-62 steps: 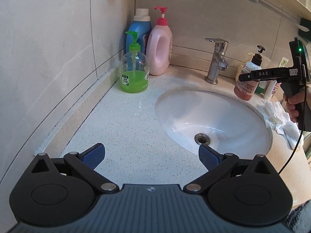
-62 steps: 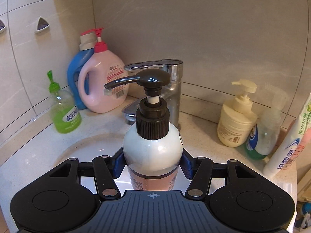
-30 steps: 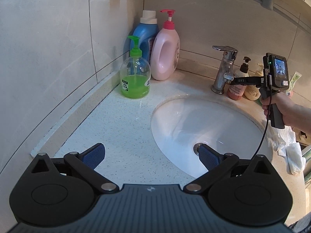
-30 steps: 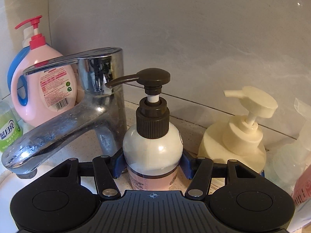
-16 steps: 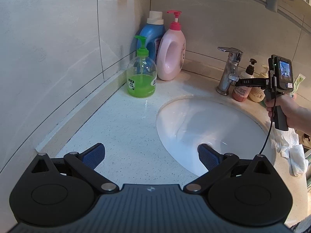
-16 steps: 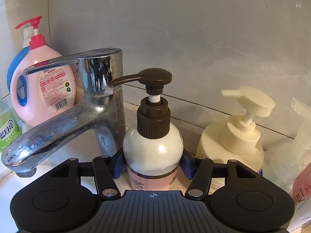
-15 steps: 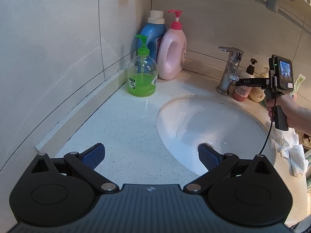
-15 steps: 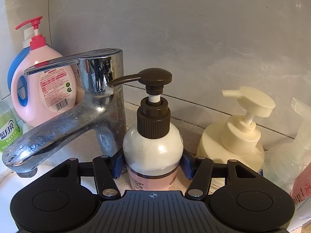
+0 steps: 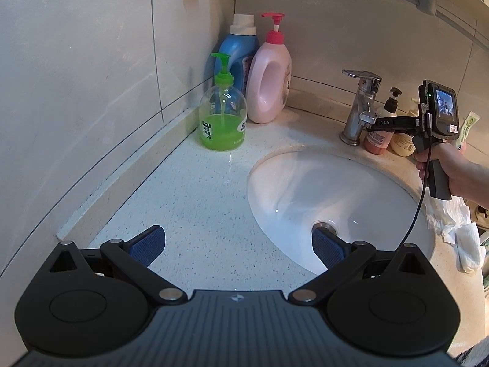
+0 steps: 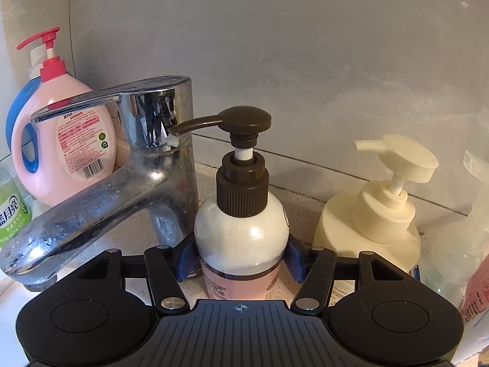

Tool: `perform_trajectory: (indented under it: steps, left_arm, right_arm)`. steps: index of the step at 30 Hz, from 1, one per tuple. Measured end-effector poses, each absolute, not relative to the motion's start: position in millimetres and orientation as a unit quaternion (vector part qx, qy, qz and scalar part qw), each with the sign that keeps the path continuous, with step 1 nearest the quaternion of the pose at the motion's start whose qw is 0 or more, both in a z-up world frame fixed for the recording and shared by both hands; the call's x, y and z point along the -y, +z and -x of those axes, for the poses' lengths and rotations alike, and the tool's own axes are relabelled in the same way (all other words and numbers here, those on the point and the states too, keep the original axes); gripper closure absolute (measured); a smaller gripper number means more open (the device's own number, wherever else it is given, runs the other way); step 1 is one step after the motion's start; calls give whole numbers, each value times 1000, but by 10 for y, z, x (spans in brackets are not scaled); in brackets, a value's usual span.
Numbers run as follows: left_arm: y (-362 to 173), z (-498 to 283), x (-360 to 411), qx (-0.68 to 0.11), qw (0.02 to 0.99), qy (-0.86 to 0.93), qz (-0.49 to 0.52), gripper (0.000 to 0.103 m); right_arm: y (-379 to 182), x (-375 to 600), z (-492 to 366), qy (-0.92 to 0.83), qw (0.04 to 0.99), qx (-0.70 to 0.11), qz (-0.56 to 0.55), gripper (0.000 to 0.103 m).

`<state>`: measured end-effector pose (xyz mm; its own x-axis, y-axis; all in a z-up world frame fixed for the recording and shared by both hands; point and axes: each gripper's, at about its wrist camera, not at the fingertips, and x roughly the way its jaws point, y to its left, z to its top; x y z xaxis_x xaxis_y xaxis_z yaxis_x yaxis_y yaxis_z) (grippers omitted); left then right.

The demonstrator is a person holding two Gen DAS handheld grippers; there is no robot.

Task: Clean container
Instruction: 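Lift the pump bottle with the right gripper and set it beside the faucet, then open the right gripper and withdraw it from the bottle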

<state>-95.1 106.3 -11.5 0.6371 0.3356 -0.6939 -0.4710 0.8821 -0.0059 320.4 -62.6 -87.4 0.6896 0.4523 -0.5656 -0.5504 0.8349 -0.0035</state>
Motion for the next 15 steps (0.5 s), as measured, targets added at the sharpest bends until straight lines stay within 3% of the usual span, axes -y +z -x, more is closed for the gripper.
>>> perform_trajectory:
  steps: [15]
  left_arm:
    - [-148,792,-1108,-360,905,205,93,0]
  right_arm:
    - [-827,974,-2835,275,910,-302,79,35]
